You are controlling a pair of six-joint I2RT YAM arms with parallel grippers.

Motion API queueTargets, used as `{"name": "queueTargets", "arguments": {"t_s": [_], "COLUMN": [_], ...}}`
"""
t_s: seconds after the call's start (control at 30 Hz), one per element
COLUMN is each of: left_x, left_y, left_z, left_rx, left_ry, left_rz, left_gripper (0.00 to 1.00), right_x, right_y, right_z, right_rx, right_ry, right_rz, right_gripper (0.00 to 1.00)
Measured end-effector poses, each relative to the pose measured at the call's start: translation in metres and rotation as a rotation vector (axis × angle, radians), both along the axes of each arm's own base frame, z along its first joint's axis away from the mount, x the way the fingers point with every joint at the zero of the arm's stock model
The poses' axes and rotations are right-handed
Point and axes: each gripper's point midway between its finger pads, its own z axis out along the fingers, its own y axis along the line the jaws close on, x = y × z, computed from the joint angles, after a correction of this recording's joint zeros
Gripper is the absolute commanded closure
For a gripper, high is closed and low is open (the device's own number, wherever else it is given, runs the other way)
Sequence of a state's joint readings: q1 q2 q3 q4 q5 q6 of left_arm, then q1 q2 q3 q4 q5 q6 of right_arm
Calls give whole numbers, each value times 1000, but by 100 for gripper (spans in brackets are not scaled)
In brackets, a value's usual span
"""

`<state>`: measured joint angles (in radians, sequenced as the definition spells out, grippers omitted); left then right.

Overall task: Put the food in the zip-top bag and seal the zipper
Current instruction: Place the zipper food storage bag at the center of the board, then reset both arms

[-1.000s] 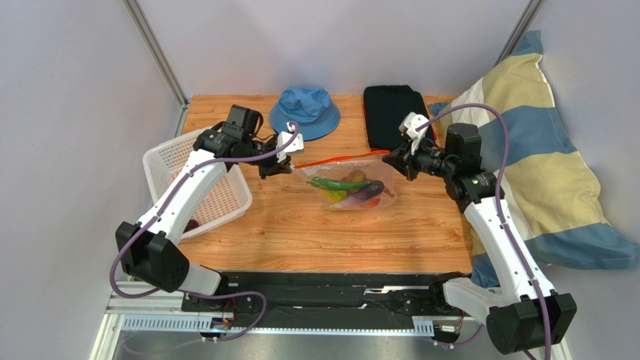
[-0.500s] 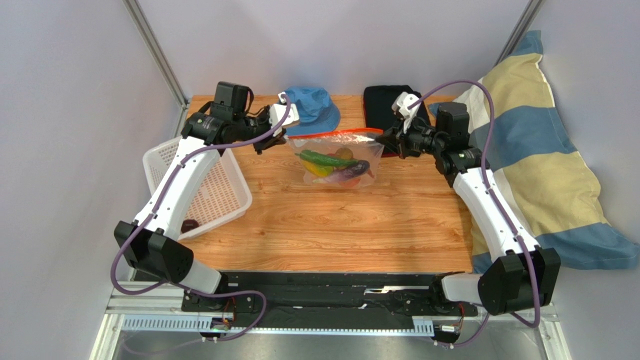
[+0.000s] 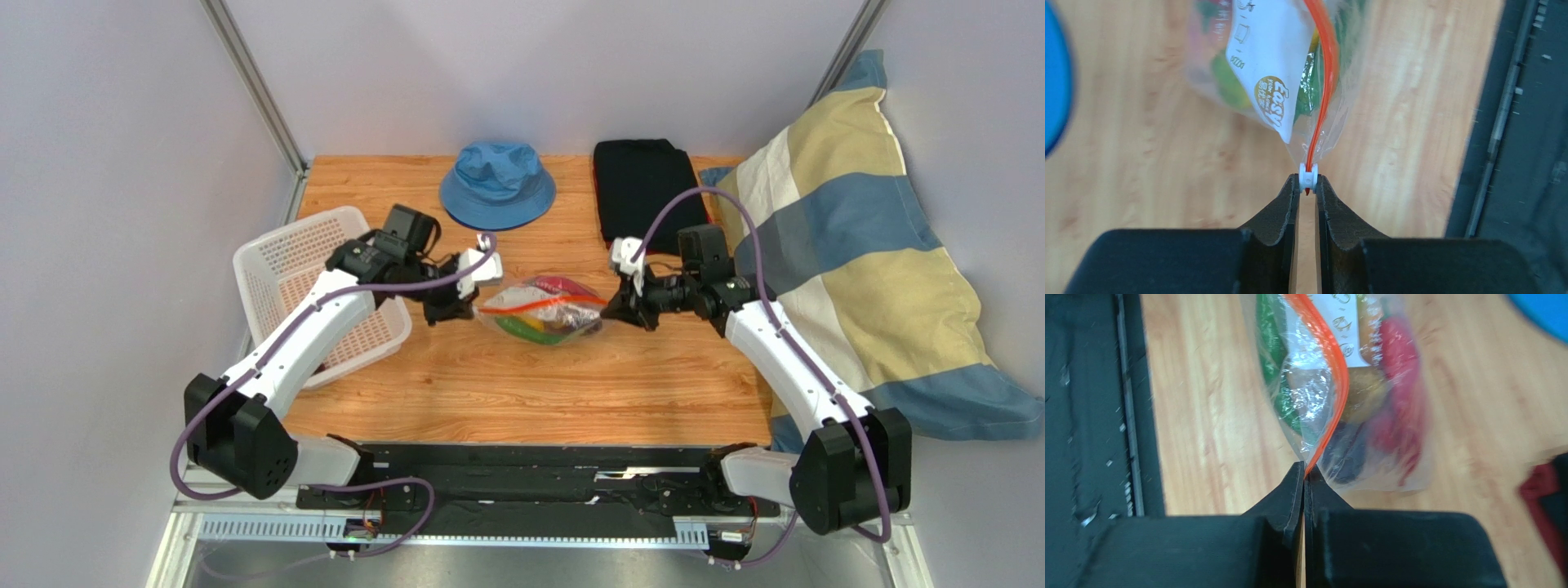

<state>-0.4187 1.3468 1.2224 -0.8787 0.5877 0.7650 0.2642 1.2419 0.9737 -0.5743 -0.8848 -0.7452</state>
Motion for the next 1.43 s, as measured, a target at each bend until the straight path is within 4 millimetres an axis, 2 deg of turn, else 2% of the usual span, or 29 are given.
{"name": "queueTargets", "arguments": {"t_s": [0.1, 0.13, 0.17, 0.2, 0.23, 0.27, 0.33, 0.37, 0.4, 0.5, 0.57, 0.67, 0.77, 0.83, 0.93, 0.97, 1.03, 1.1, 1.2, 1.33, 1.43], "left_x": [-30, -39, -45, -52, -57, -63, -73, -78, -82, -92, -100, -105, -100, -90, -60, -41, -12, 19, 49, 63, 62], "left_y": [-8, -9, -10, -10, -10, -11, -11, -11, -11, -8, -5, -5, -8, -6, 7, 15, 26, 39, 70, 102, 110], "left_z": [-23, -29, -33, -36, -38, -40, -43, -43, -42, -30, -12, 25, 70, 95, 126, 141, 155, 154, 131, 114, 106], "left_rx": [17, 20, 22, 20, 18, 17, 16, 15, 12, -13, -45, -104, -177, -223, -286, -319, -364, -400, -409, -387, -361], "left_ry": [77, 100, 116, 130, 139, 149, 162, 169, 173, 169, 156, 133, 91, 67, 68, 67, 112, 158, 257, 284, 276], "left_rz": [-47, -57, -62, -65, -67, -72, -81, -81, -78, -56, -32, 3, 50, 108, 252, 323, 419, 517, 690, 843, 883], "left_gripper": [90, 88, 82, 76, 69, 54, 36, 1, 1, 1, 1, 1, 1, 1, 1, 1, 1, 1, 1, 1, 1], "right_x": [-32, -41, -47, -52, -57, -62, -73, -76, -80, -91, -98, -101, -92, -80, -48, -34, -3, 28, 57, 70, 71], "right_y": [-6, -9, -11, -14, -16, -18, -23, -25, -27, -34, -37, -39, -38, -37, -37, -37, -41, -52, -73, -87, -85], "right_z": [-27, -33, -37, -40, -43, -46, -52, -54, -54, -47, -31, 1, 36, 54, 75, 82, 89, 88, 76, 63, 63], "right_rx": [-52, -66, -78, -90, -101, -111, -139, -150, -162, -181, -178, -145, -89, -58, -19, -4, 26, 69, 112, 132, 148], "right_ry": [54, 64, 64, 58, 59, 64, 67, 76, 78, 66, 30, -40, -57, -41, 36, 64, 139, 233, 349, 431, 442], "right_rz": [53, 64, 75, 86, 96, 101, 127, 130, 136, 132, 118, 61, -54, -137, -300, -356, -470, -601, -753, -846, -848], "right_gripper": [99, 96, 92, 71, 58, 47, 14, 11, 1, 0, 0, 0, 0, 0, 0, 0, 0, 0, 0, 0, 0]}}
